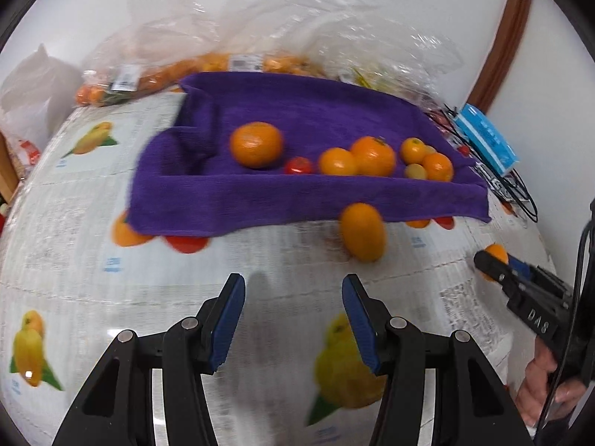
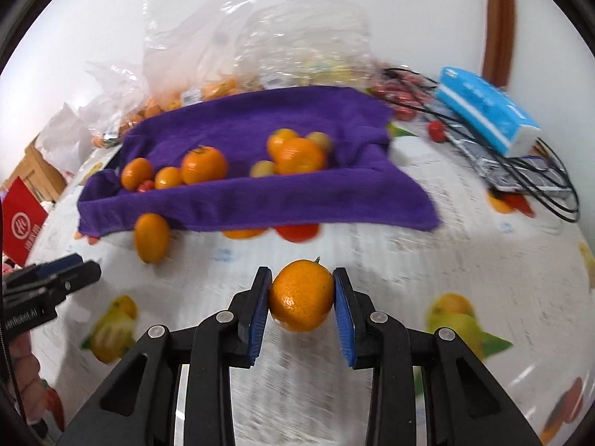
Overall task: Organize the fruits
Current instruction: 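Hold the orange in the right tool while the left tool grips another orange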
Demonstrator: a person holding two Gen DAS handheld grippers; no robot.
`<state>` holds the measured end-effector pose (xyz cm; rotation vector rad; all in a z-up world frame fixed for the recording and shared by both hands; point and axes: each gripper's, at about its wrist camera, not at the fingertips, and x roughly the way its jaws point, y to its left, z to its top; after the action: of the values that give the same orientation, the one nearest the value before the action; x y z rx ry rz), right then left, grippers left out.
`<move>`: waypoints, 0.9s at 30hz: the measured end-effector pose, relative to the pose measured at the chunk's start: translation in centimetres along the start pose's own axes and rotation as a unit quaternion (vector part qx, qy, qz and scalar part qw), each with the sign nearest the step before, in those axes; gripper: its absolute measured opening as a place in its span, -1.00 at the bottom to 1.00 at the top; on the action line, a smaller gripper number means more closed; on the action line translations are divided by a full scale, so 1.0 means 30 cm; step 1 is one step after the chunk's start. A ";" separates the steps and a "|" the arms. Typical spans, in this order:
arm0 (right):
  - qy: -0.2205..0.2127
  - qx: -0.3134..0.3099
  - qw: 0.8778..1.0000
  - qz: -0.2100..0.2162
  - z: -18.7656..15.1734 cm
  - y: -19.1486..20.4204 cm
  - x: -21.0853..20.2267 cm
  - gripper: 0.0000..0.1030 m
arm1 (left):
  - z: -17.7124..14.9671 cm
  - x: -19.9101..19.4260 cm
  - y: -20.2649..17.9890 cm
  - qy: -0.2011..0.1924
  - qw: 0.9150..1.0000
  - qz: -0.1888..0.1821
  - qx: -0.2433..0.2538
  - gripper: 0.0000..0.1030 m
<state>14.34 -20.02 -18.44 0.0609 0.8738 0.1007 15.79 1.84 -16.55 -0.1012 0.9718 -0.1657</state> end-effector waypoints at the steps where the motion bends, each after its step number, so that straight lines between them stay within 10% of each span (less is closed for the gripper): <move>1: 0.001 0.001 1.000 0.000 -0.008 -0.012 0.001 -0.35 | -0.001 0.015 -0.019 0.005 1.000 -0.004 0.001 0.01; 21: 0.003 -0.013 1.000 0.002 -0.061 -0.031 0.015 -0.35 | 0.079 0.124 -0.141 -0.002 1.000 0.014 -0.019 -0.03; 27: 0.001 -0.002 1.000 0.015 -0.062 -0.046 0.013 -0.35 | 0.084 0.141 -0.177 -0.011 0.999 0.051 0.011 -0.39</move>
<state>13.26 -21.33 -20.06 0.0689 0.8744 0.1301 19.73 -4.14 -17.73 -0.0326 0.9509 -0.0822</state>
